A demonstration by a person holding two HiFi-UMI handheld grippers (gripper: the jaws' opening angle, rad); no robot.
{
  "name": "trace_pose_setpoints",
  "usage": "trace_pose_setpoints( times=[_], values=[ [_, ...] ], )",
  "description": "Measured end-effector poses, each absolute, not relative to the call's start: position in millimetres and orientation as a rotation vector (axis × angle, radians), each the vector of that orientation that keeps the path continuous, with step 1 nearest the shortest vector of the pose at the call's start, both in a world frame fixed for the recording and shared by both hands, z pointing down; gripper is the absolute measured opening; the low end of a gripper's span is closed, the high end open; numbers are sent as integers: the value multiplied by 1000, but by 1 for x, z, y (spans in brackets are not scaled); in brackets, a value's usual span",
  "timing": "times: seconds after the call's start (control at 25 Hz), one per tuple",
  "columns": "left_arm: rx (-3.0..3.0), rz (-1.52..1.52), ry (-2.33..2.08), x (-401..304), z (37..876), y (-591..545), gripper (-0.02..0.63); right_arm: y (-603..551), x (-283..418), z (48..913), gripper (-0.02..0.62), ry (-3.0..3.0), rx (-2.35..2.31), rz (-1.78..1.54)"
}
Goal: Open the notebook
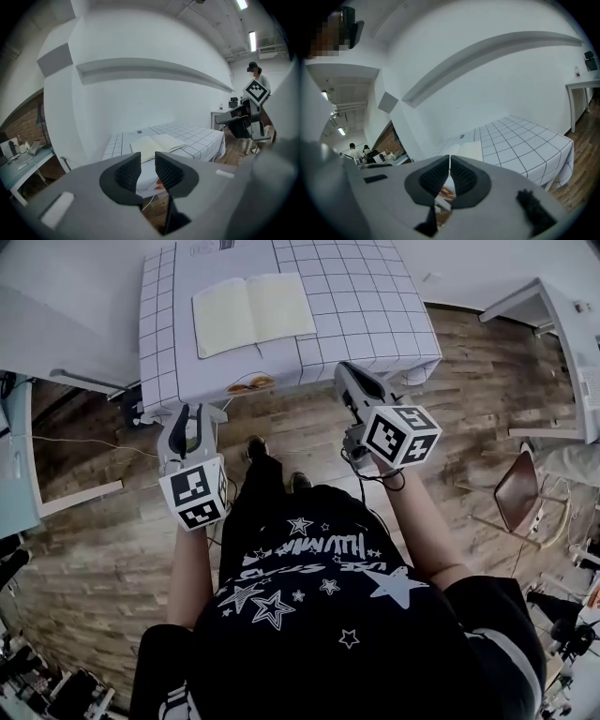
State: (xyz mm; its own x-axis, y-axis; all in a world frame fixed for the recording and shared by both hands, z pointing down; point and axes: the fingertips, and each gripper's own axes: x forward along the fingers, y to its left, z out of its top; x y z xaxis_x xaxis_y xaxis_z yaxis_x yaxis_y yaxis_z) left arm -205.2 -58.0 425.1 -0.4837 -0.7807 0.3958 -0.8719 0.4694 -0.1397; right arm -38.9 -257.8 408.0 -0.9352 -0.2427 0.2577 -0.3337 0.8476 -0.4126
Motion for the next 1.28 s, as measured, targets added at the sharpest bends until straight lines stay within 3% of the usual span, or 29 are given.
trace_pose_setpoints(
  times=[0.56,0.76,1.28],
  values=[
    [1249,397,-2530,-162,417,9,17,-218,-22,425,17,-2853,258,787],
    [1242,352,-2517,-184,423,12,14,-215,-48,427,17,-2859,247,760],
    [1450,251,-2485,-167,398,33,9,-161,-19,403,17,-2871,334,627]
  ],
)
